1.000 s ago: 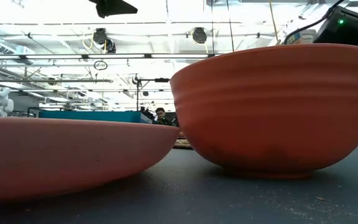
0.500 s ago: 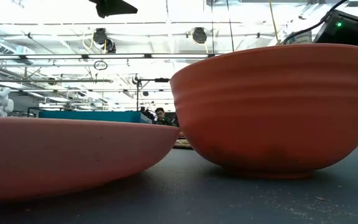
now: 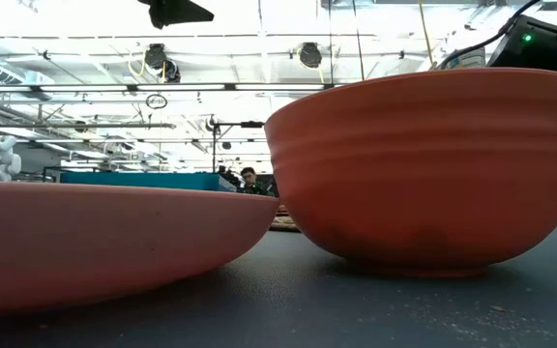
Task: Arrange a breakfast setting
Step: Pour the cereal into the pink bowl
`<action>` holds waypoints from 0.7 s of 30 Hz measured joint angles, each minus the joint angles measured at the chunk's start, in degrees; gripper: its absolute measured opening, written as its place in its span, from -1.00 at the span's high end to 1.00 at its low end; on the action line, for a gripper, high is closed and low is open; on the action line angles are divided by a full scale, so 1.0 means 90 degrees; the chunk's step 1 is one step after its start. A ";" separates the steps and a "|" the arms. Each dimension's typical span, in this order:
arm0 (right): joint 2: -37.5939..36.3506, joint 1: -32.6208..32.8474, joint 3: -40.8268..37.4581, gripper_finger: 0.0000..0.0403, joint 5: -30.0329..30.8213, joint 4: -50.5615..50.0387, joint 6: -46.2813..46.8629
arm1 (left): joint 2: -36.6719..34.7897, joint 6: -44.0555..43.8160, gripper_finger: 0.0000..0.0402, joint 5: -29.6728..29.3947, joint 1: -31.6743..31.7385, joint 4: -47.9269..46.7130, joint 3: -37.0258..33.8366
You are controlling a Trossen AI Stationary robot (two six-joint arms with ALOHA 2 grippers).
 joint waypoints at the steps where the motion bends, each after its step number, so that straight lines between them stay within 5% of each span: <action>1: 0.0000 0.0000 0.0000 -0.73 -0.0018 0.0000 0.0000 | 0.0000 0.0000 -0.66 0.0000 0.0000 0.0000 0.0000; 8: 0.0000 -0.0002 0.0002 -0.73 -0.0650 -0.0077 0.0024 | 0.0000 -0.0012 -0.66 0.0000 0.0000 -0.0001 0.0000; 21: 0.0000 -0.0007 0.0012 -0.73 -0.0129 -0.0238 0.0187 | 0.0000 -0.0014 -0.66 0.0000 0.0000 0.0000 0.0000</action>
